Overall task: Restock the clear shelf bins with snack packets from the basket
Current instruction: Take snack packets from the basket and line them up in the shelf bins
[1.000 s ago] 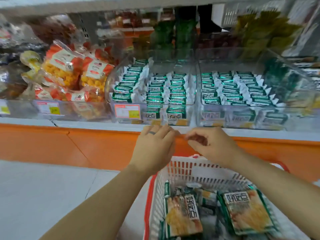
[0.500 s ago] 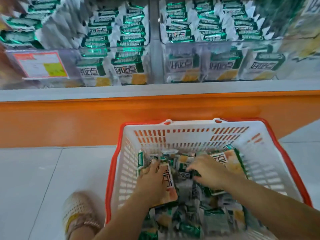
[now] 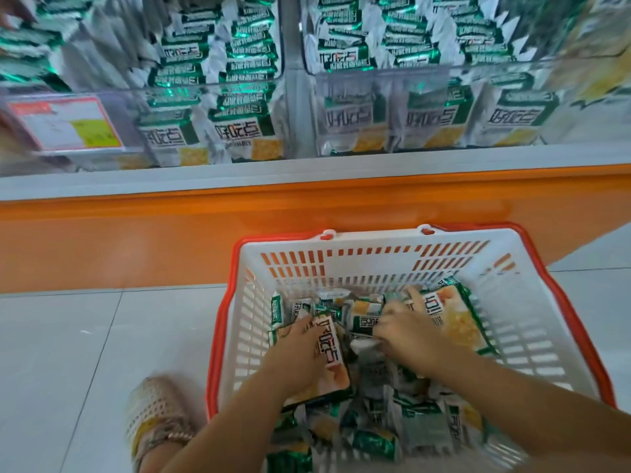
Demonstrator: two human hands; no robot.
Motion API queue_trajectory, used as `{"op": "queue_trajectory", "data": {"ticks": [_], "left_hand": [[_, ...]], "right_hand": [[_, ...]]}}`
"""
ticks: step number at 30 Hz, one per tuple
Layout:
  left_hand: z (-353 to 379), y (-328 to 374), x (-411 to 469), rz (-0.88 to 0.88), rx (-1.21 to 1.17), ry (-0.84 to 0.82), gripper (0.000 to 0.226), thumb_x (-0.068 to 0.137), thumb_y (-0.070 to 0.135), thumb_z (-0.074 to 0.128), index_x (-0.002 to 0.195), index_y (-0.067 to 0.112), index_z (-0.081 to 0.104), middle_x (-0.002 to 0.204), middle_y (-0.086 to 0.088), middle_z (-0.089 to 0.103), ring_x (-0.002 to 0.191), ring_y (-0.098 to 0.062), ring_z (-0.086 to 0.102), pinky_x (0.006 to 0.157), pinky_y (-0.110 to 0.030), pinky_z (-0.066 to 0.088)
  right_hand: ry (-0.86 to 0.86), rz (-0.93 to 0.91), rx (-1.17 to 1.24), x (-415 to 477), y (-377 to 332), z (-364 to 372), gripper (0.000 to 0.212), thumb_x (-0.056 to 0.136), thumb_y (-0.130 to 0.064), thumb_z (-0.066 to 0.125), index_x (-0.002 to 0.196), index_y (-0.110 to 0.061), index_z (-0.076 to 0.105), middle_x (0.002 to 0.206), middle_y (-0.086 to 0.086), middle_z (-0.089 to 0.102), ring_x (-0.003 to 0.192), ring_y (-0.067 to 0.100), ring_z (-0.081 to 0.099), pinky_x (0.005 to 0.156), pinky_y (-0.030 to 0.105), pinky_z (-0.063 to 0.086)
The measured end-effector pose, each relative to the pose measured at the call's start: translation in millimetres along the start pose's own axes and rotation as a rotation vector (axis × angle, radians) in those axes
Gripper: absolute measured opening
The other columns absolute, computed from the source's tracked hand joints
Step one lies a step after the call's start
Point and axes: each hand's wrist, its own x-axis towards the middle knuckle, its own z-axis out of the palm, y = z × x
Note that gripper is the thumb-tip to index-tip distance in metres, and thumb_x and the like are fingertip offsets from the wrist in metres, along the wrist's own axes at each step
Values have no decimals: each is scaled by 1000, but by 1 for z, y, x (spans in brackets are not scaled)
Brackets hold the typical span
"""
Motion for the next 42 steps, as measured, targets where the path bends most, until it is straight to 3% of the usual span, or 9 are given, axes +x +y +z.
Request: {"op": "queue_trajectory", "data": {"ticks": [4, 7, 11, 17, 20, 24, 30, 34, 42], "left_hand": [[-43, 15, -17, 40, -346, 19, 42, 101, 29, 42, 141, 20, 42, 141, -5, 47, 123, -22, 50, 96, -25, 40], [-79, 30, -40, 47, -744, 12, 44, 98, 39, 47, 138, 21, 45, 137, -2, 52, 115, -19, 55, 100, -34, 43], [-135, 35, -76, 195, -1179, -225, 57, 77, 41, 71, 123, 12, 56, 126, -9, 60, 112, -24, 59, 97, -38, 49], [-224, 33, -127, 362, -931, 5, 20, 89, 15, 60, 102, -1, 58, 96, -7, 67, 89, -17, 61, 88, -30, 52], [-264, 23, -155, 372, -728, 212, 24, 90, 21, 62, 95, 0, 52, 84, -6, 54, 80, -15, 52, 73, -20, 53], [-298, 7, -181, 420, -651, 395, 26, 89, 24, 66, 78, 13, 46, 61, 9, 39, 59, -9, 41, 74, -32, 42], [-321, -20, -173, 479, -787, 534, 11, 92, 22, 61, 102, 15, 62, 82, 10, 63, 79, -11, 61, 87, -30, 53], [-334, -44, -151, 307, -612, 1158, 27, 95, 15, 54, 120, 23, 59, 114, 10, 60, 95, -9, 56, 83, -25, 43], [-340, -82, -101, 209, -452, 1478, 27, 91, 12, 49, 113, 20, 63, 119, -1, 58, 108, -21, 53, 89, -38, 46]], "right_hand": [[334, -150, 179, -23, 12, -55, 28, 90, -9, 57, 109, -27, 69, 101, -8, 57, 98, 13, 53, 86, 22, 38], [499, -276, 285, -42, 11, -95, 30, 76, 4, 68, 95, -19, 73, 92, -5, 59, 79, -2, 46, 66, 3, 32], [666, -347, 331, -57, -5, -150, 27, 76, 1, 61, 91, -19, 72, 92, -6, 57, 78, -1, 46, 68, 8, 38], [754, -368, 405, -74, -42, -225, 34, 82, 1, 56, 96, -27, 70, 98, -14, 56, 81, 16, 60, 70, 35, 51], [665, -300, 670, -77, -66, -262, 49, 84, 4, 59, 100, -42, 58, 108, -15, 57, 97, 1, 59, 86, 18, 48], [607, -190, 844, -55, -104, -297, 45, 75, -31, 75, 104, -48, 45, 114, -17, 52, 83, 8, 62, 79, 30, 53], [788, -129, 799, 10, -140, -335, 24, 83, -15, 70, 80, -33, 54, 90, -11, 55, 89, 18, 57, 85, 45, 51], [930, -10, 840, 73, -130, -362, 27, 87, -9, 65, 77, -31, 52, 98, -2, 60, 87, 25, 64, 73, 37, 52], [989, 377, 519, 190, -105, -399, 29, 88, -6, 60, 112, -22, 60, 111, 8, 64, 87, 24, 57, 68, 27, 40]]}}
